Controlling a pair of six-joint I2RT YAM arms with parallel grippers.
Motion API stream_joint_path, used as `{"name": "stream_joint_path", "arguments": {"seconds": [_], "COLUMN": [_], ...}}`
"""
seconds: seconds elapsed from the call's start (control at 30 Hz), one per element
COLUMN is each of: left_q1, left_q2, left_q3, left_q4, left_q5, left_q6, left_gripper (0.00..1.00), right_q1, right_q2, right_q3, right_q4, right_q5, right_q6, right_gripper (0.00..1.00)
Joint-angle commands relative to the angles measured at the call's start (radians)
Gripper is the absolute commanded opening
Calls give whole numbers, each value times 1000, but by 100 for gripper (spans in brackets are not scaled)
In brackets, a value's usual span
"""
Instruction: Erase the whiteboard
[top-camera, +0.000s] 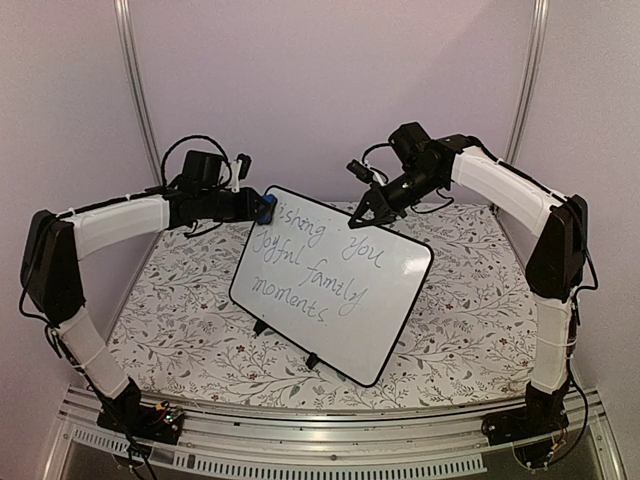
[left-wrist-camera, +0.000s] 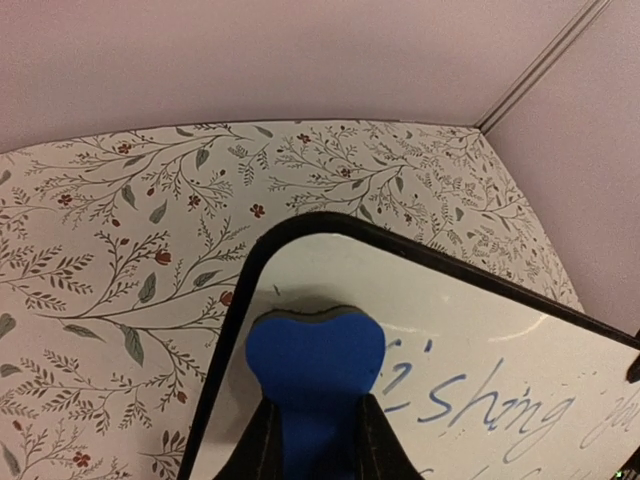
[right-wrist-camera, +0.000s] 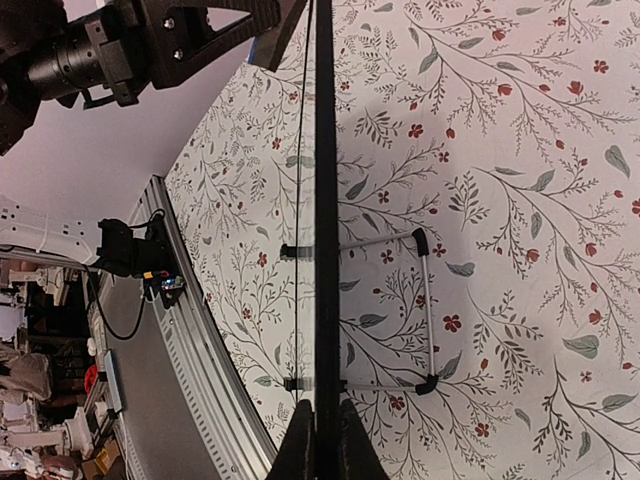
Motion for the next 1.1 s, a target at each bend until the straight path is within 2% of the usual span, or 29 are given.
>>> {"name": "stream_joint_path", "arguments": {"seconds": [0.0, 0.2, 0.33, 0.83, 1.07], "left_q1": [-26, -27, -28, -29, -31], "left_q2": [-22, -95, -99, 73, 92], "left_q3": [-95, -227, -243, 44, 92], "left_q4": [-7, 48, 57, -14, -19], "left_q5": [8, 17, 17, 16, 37], "left_q6": [-21, -62, -58, -3, -7], "left_gripper": [0, 0, 0, 0, 0], "right_q1": [20, 20, 21, 23, 23], "right_q2": [-47, -47, -47, -42, -38], "right_q3": [-2, -2, -2, 0, 0], "right_q4": [30, 32, 29, 31, 32], "right_q5": [-8, -9, -7, -7, -8], "right_q6": [-74, -71, -71, -71, -71], "right_gripper": [0, 0, 0, 0, 0]}}
